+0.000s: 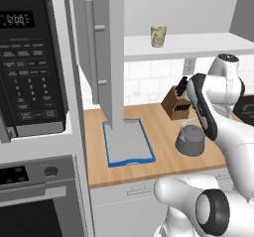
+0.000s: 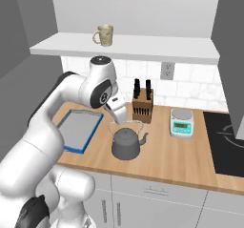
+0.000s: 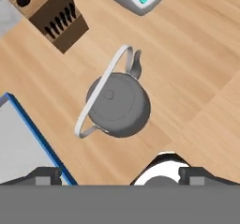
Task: Pick the kettle from the counter and place it on the tray. Then pick the mug from the cabinet and place it on the tray. Then close the cabinet doors.
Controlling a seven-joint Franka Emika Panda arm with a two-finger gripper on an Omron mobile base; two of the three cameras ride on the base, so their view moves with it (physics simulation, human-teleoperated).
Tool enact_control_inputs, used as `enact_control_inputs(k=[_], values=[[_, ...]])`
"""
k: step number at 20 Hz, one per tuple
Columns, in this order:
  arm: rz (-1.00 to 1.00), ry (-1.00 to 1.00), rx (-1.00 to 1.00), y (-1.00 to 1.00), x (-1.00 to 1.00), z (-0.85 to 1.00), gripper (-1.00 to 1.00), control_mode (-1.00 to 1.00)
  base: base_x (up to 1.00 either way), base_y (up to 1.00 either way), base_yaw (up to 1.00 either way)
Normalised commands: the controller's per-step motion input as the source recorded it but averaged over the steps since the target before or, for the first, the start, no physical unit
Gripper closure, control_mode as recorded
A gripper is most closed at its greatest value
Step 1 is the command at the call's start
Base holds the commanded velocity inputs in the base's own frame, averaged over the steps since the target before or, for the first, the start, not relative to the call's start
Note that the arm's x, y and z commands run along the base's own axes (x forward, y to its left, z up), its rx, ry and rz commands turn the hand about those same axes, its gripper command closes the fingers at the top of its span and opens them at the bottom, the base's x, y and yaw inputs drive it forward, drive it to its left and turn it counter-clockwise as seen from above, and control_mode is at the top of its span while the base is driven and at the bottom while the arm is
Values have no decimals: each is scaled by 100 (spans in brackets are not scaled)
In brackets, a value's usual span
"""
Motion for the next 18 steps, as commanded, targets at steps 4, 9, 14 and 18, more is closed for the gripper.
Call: enact_control_inputs(k=[4,9,14,18], values=[[-15,8,0,-21,24,-32,-100,-100,0,0,0],[-9,2,5,-27,20,-20,-100,-100,0,0,0],[-5,1,3,-10,25,-20,-100,-100,0,0,0],[-3,2,0,0,34,-24,-100,-100,0,0,0]])
